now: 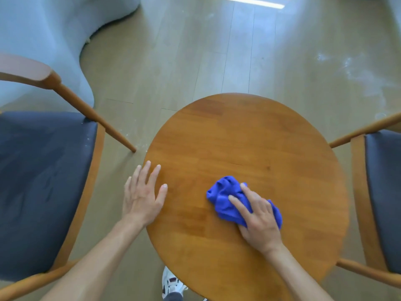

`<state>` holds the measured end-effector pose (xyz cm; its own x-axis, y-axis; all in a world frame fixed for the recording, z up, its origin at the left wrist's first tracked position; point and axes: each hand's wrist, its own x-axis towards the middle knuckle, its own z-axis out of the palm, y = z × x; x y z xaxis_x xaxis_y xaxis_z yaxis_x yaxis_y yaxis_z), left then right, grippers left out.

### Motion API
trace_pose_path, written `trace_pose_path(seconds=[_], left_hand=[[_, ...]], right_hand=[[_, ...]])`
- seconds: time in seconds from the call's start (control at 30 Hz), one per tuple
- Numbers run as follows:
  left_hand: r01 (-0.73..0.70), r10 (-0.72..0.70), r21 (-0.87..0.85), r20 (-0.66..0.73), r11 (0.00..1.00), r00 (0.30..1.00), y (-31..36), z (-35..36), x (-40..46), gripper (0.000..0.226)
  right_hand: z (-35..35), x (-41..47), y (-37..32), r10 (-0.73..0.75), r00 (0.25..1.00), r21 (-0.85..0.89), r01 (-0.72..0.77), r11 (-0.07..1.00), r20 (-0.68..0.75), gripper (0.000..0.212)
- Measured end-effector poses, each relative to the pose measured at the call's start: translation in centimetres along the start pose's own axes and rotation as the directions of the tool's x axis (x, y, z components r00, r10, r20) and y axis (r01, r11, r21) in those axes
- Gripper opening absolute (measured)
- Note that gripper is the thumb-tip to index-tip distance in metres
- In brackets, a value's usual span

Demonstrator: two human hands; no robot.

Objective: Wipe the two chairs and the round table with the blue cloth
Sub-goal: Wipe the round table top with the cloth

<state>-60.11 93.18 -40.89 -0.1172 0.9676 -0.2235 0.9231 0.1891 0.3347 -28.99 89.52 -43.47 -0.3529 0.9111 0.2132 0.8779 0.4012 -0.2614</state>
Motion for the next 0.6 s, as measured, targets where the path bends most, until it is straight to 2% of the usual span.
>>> trace_pose_path(seconds=[0.07,0.17,0.27,0.33,0.37,0.4,0.47,0.53,0.6], left_hand=[[-0.084,0.081,0.083,0.041,0.993,0.996,1.2,0.6,0.2,0.062],[-0.160,0.136,0.182,0.140,0.970,0.981,2.4,2.2,-0.1,0.070],[-0.171,0.126,0.248,0.188,0.954,0.974,2.8,3.3,-0.5,0.079],[-0.155,0.114,0.235,0.180,0.960,0.977,3.2,3.1,-0.4,0.082],[-0.145,0.108,0.213,0.174,0.966,0.979,3.4,2.9,-0.4,0.081],[-0.130,0.100,0.183,0.162,0.974,0.982,3.8,2.6,-0.4,0.079],[-0.075,0.067,0.072,0.109,0.995,0.992,5.5,1.9,-0.5,0.070],[-0.018,0.022,-0.117,0.036,0.993,0.999,8.0,1.6,-1.0,0.060],[0.001,0.002,-0.293,0.008,0.956,1.000,10.7,1.8,-1.7,0.055]], right_hand=[[-2.5,-2.0,5.0,0.303,0.952,-0.073,-0.305,0.949,-0.042,0.050],[-4.0,-4.6,8.5,0.642,0.753,-0.074,-0.655,0.752,-0.146,0.057],[-2.6,-3.4,6.0,0.831,0.491,0.024,-0.857,0.514,-0.260,0.050],[-1.5,-0.8,2.4,0.876,0.350,0.083,-0.914,0.397,-0.332,0.051],[-1.1,0.4,0.3,0.888,0.336,0.106,-0.917,0.385,-0.315,0.054],[-0.7,1.4,-1.9,0.891,0.367,0.122,-0.904,0.409,-0.267,0.059],[0.1,2.6,-6.5,0.853,0.495,0.125,-0.847,0.516,-0.165,0.069],[0.6,3.1,-10.2,0.796,0.604,0.178,-0.782,0.598,-0.019,0.078],[0.3,2.6,-11.1,0.732,0.663,0.340,-0.731,0.591,0.153,0.079]])
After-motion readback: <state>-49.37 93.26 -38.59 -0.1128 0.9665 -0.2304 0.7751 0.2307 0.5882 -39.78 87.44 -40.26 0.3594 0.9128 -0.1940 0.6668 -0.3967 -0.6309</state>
